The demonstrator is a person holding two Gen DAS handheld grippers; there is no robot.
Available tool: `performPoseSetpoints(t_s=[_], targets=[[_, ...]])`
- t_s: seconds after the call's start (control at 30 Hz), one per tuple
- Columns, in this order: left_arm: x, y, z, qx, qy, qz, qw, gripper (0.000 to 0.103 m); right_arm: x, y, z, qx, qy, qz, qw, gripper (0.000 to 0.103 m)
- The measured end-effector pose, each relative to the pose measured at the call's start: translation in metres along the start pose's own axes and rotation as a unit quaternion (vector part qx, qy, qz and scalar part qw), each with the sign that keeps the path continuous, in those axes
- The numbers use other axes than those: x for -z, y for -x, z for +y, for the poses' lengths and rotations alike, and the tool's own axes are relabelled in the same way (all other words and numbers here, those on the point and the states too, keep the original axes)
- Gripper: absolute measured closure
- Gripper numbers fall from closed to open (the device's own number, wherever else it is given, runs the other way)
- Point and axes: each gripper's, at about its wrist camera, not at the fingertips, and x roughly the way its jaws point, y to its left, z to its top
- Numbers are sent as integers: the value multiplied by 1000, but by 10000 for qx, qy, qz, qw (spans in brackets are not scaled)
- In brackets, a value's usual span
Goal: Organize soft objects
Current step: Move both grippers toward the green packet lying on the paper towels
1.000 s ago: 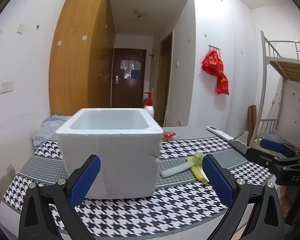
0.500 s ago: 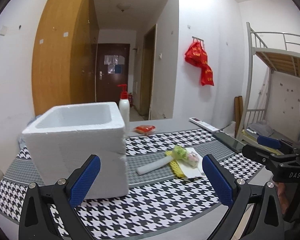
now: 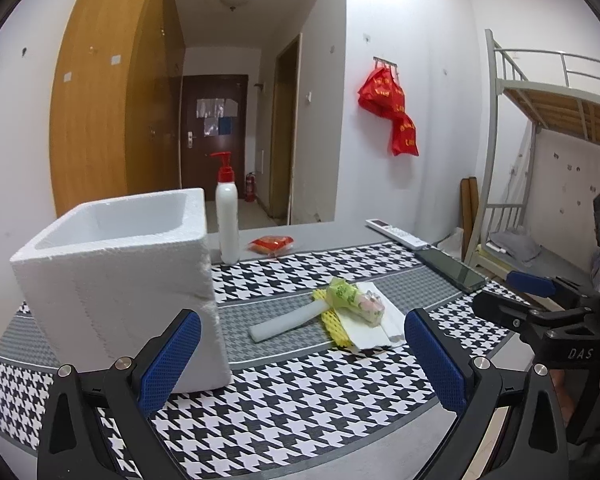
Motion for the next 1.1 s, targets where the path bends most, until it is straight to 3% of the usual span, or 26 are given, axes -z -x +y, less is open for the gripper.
performPoseSetpoints(t_s=[1.1], targets=[[8, -69, -19, -94, -39, 739, 9972, 1, -6, -68, -31, -446, 37, 653, 9969, 0]])
